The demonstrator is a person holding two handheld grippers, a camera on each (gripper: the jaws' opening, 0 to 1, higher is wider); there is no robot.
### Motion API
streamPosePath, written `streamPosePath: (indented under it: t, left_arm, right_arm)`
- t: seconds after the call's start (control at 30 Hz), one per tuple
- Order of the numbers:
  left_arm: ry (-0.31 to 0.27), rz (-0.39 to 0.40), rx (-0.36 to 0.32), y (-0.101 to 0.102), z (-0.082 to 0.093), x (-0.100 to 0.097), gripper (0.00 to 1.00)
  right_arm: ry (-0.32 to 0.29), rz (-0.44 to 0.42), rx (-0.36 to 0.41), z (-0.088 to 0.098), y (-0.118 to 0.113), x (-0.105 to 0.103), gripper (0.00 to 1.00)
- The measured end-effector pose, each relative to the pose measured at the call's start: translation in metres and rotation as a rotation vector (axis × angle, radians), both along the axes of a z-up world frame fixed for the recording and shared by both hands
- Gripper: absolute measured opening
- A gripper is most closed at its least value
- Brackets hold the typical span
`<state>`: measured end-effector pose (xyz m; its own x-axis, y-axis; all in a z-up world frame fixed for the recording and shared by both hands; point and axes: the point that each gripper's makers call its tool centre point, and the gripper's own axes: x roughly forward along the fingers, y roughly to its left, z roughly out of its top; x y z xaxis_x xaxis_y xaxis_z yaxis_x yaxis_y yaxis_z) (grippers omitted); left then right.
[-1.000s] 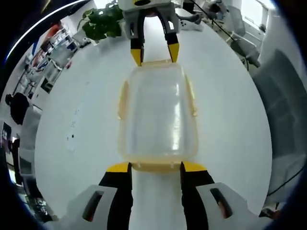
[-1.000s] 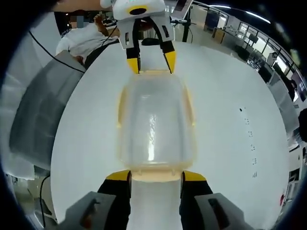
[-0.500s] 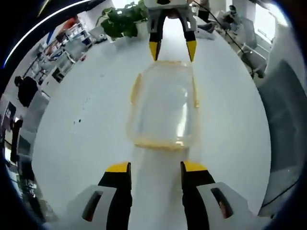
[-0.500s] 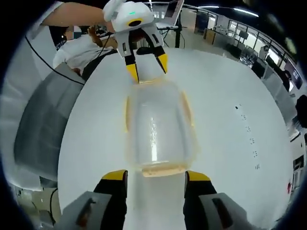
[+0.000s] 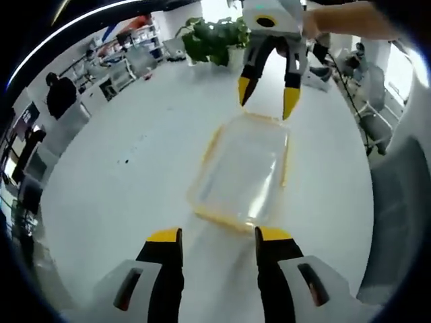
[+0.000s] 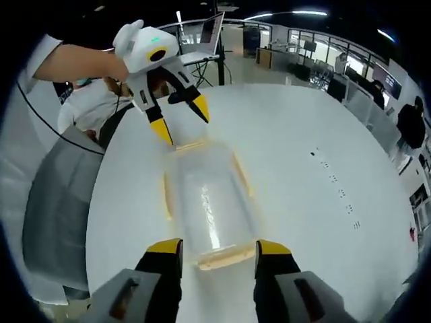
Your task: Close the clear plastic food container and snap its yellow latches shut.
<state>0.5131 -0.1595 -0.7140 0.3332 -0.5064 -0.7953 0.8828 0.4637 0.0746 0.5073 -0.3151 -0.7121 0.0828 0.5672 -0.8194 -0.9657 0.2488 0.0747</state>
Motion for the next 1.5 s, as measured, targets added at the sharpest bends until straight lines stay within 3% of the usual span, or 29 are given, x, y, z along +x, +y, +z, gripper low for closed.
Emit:
streamPosePath:
  t: [0.07, 0.2, 0.37, 0.53, 0.6, 0.83, 1.07, 1.23, 1.27, 1.5]
  left_arm:
    - [0.010, 0.022, -0.019, -0.003, 0.001, 0.000, 0.42]
    - [0.034, 0.085, -0.039, -0.006, -0.001, 0.001, 0.43]
    - [0.071, 0.188, -0.080, -0.009, 0.000, 0.003, 0.43]
    - [0.127, 0.311, -0.100, -0.007, -0.004, 0.003, 0.43]
    - [0.137, 0.366, -0.110, -0.004, -0.005, 0.006, 0.42]
    - [0.168, 0.460, -0.137, -0.005, -0.007, 0.007, 0.42]
    - [0.204, 0.540, -0.177, -0.008, -0.010, 0.006, 0.40]
    - [0.201, 0.560, -0.158, -0.008, -0.011, 0.004, 0.32]
    - [0.224, 0.585, -0.191, -0.012, -0.011, 0.003, 0.32]
    - [0.243, 0.586, -0.211, -0.019, -0.015, 0.002, 0.34]
  right_arm:
    - [-0.011, -0.039, 0.002, 0.000, 0.001, 0.004, 0.42]
    - [0.032, -0.111, 0.018, -0.002, 0.005, 0.003, 0.36]
    - [0.043, -0.173, 0.048, -0.002, 0.010, 0.003, 0.41]
    - [0.033, -0.271, 0.041, -0.004, 0.006, 0.011, 0.43]
    - [0.041, -0.307, 0.032, -0.006, 0.003, 0.012, 0.40]
    - [0.061, -0.435, 0.022, -0.013, -0.003, 0.014, 0.39]
    - [0.127, -0.605, 0.050, -0.019, -0.008, 0.015, 0.38]
    - [0.126, -0.656, 0.062, -0.022, -0.010, 0.015, 0.36]
    - [0.127, -0.675, 0.069, -0.022, -0.010, 0.015, 0.37]
    - [0.206, -0.751, 0.123, -0.024, -0.010, 0.012, 0.35]
